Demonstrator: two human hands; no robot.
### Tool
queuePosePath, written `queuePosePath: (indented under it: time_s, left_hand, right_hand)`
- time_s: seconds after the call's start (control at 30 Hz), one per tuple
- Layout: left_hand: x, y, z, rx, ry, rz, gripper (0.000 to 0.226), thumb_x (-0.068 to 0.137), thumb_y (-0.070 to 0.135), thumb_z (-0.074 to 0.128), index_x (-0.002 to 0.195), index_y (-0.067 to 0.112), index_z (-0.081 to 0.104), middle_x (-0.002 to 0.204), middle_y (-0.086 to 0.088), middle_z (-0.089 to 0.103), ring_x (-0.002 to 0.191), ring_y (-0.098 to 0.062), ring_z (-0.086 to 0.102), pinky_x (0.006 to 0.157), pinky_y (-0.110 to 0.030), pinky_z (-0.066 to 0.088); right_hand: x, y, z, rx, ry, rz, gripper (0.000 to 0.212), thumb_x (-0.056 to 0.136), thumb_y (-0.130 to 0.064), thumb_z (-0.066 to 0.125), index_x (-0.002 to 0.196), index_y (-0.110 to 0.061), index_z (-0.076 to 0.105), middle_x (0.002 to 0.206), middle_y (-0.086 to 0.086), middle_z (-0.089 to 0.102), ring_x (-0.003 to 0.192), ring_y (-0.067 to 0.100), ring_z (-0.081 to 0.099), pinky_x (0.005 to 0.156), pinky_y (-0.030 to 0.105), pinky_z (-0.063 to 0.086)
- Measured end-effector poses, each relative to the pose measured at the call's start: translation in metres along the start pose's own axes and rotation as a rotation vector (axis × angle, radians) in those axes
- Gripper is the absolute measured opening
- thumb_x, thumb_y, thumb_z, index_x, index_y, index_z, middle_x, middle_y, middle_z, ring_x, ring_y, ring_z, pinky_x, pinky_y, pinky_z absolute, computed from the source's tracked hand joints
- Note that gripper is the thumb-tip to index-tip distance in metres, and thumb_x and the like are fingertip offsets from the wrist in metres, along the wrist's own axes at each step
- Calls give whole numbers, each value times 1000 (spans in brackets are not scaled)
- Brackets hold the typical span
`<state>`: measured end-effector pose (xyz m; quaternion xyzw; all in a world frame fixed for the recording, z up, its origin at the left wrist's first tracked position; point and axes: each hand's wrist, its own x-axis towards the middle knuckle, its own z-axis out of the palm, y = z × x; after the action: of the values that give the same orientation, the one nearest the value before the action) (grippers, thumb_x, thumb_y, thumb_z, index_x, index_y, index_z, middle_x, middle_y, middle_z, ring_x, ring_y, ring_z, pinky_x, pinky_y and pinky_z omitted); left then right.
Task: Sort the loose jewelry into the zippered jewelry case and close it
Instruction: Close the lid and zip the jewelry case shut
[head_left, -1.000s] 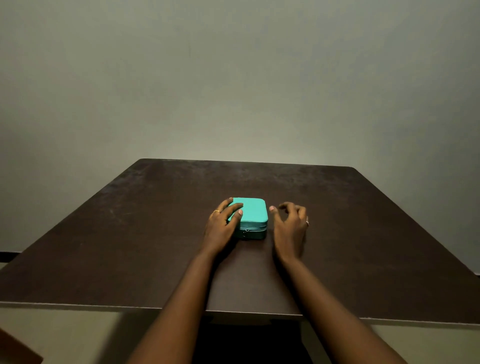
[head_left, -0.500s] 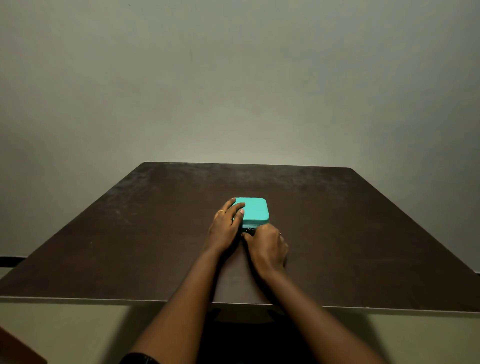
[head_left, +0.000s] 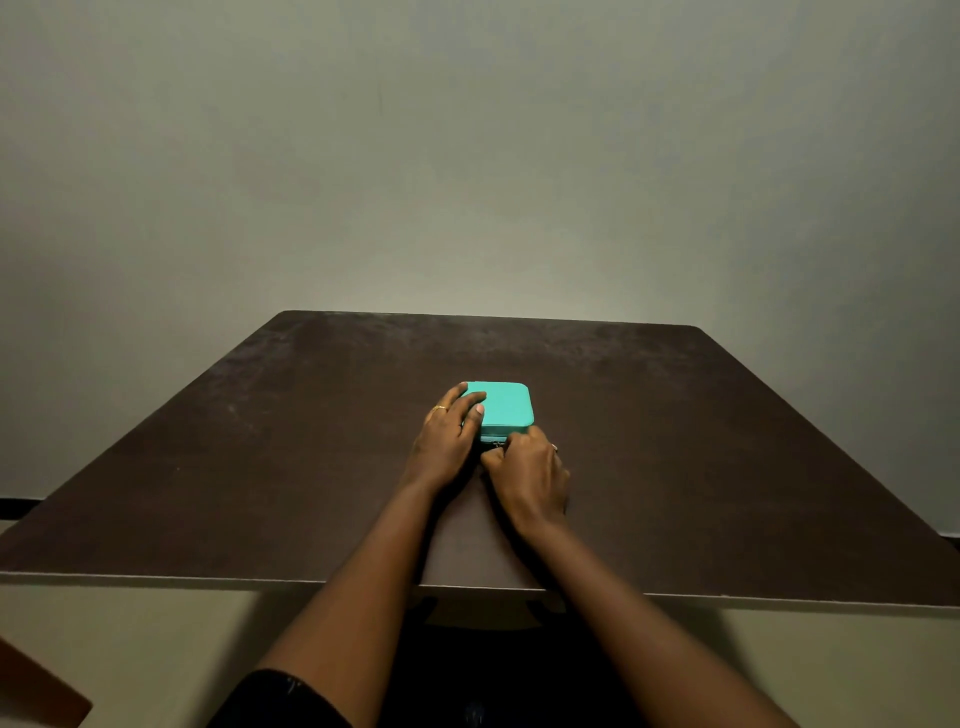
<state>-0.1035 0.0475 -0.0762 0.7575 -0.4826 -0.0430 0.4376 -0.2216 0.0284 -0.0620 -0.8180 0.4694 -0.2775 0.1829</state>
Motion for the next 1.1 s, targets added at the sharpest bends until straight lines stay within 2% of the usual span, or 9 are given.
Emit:
queuePosePath:
  time_s: [0.13,0.27,0.43,0.73,1.1]
  left_hand:
    - [0,1,-1,10,-2,3,36,100,28,35,133,22,50,150,2,33,134,-19,34,108,-31,28]
    - [-1,2,-2,18,2,6,36,100,25,35,133,21,50,150,1,33,134,-20,34,108,-30,27]
    - [-3,5,-2,27,6,7,36,100,24,34,133,20,49,150,1,32,134,-20,34,107,-29,26]
    - [-5,7,-4,42,-6,11,37,101,22,34,134,20,49,151,1,32,135,-20,33,108,-28,25]
    - [-3,9,-5,64,22,47,36,100,17,36,132,17,51,148,-2,37,136,-13,33,108,-23,21]
  right_hand:
    - [3,7,0,49,0,-38,25,87,-23,51,96,-5,65,109,9,58,97,25,57,74,31,44]
    - [5,18,-11,-88,5,-95,29,90,-23,46,101,-3,64,109,11,55,100,27,56,78,34,46]
    - [15,33,-23,-211,21,-129,29,91,-24,44,97,-3,64,106,10,54,99,28,55,72,33,42]
    - [43,48,-30,-274,13,-153,31,91,-24,44,95,-2,66,104,12,56,100,32,55,78,37,46]
    - [97,53,-25,-286,-31,-204,27,92,-32,52,100,-13,69,107,6,58,105,30,53,85,37,44]
